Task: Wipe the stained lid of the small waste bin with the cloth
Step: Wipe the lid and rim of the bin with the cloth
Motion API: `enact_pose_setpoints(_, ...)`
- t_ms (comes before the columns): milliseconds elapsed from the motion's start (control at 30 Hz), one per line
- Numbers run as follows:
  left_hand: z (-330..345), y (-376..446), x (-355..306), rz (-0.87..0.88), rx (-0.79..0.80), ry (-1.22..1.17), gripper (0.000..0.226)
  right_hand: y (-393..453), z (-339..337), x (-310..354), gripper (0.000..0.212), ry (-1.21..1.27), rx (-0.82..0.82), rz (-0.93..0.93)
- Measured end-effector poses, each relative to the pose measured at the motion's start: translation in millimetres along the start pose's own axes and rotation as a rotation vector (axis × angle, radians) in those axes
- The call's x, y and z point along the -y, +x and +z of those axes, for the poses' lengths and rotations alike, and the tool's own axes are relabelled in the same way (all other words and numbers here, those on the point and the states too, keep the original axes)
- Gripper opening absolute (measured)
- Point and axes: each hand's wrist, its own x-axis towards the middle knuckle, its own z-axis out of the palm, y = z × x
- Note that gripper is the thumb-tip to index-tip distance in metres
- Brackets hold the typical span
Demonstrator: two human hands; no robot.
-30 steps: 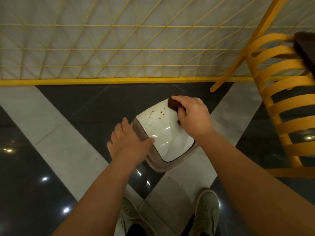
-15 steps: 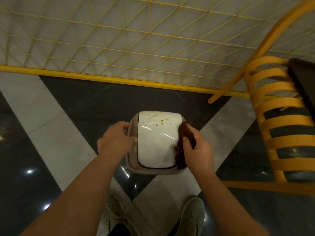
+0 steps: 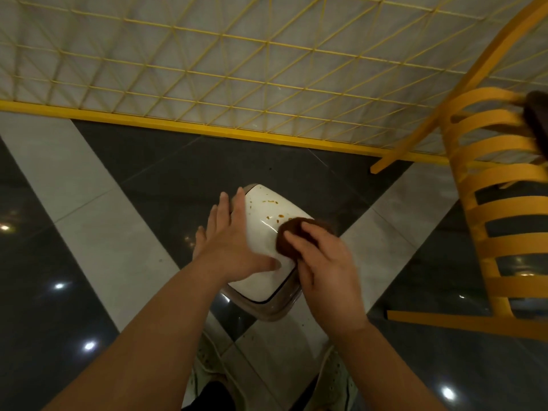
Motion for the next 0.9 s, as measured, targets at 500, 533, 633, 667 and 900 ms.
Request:
enact_pose_setpoints(500, 11, 6, -11, 0.015, -0.089, 0.031, 0.147, 10, 3, -16, 0.036, 0.078, -0.023, 0.005)
enact_pose_setpoints(533, 11, 6, -12, 0.011, -0.086, 0.034, 0.147, 14, 2, -18, 0.037, 0.055, -0.024, -0.04)
enact_pose_setpoints(633, 12, 5, -13, 0.001, -0.078, 0.033, 0.146, 30, 2, -20, 0.035, 0.019, 0.018, -0.063)
enact_pose_setpoints(667, 12, 5, -13, 0.001, -0.076, 0.03, 0.147, 37, 4, -23, 0.034, 0.08, 0.03, 0.001)
enact_pose_setpoints(900, 11, 3, -12, 0.001, -0.057, 0.026, 0.147, 30, 9, -30, 0.035, 0.339, -0.02, 0.435)
